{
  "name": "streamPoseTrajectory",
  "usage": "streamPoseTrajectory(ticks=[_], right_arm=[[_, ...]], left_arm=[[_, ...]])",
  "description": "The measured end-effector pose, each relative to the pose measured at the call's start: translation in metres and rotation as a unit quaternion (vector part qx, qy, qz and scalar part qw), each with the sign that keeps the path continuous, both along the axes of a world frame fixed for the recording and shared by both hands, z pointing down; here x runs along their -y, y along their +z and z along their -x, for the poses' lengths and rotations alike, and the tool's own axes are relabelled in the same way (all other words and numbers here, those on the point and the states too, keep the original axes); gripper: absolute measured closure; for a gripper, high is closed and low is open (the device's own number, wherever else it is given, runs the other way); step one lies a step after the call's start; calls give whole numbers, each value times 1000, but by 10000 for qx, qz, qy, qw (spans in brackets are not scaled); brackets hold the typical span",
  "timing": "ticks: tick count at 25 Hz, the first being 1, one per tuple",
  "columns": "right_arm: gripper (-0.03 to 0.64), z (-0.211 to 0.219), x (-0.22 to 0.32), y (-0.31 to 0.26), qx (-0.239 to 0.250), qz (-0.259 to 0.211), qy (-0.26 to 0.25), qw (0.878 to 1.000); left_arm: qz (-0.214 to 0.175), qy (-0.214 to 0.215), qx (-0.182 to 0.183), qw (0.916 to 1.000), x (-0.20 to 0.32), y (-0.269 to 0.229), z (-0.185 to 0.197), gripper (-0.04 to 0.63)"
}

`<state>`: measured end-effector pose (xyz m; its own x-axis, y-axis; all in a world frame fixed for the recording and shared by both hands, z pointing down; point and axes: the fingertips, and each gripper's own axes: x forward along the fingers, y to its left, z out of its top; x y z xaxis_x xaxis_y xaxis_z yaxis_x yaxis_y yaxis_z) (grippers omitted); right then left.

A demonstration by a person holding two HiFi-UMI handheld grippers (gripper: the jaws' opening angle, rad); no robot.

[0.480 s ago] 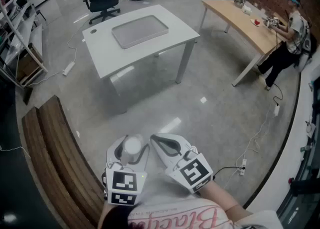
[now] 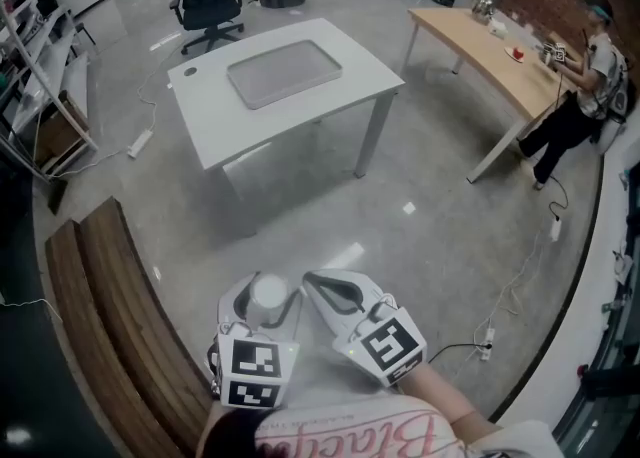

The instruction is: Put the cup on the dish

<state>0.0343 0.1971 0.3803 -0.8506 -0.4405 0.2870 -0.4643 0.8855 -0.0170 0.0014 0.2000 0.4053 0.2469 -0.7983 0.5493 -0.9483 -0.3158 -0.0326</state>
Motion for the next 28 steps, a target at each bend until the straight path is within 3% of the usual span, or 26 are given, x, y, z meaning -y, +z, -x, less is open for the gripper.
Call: streamPoseTrajectory(ticks=[5,11,20,28], right_arm=[[615,14,29,0,231,185,84,9995],[615,32,77,-1,23,181,114,9998],[615,79,141,-4,-132,20,258,9996],[616,92,187,-1,-53,148,563,9983]], left_arm=[[-1,-16,-14,10000,27,0,16,337],[-24,-116,-92,9999,81,-2,39,337],[-81,63,-157,9998,155,-4,77,336],[-92,302,-119,9994,199,-4,90,337]])
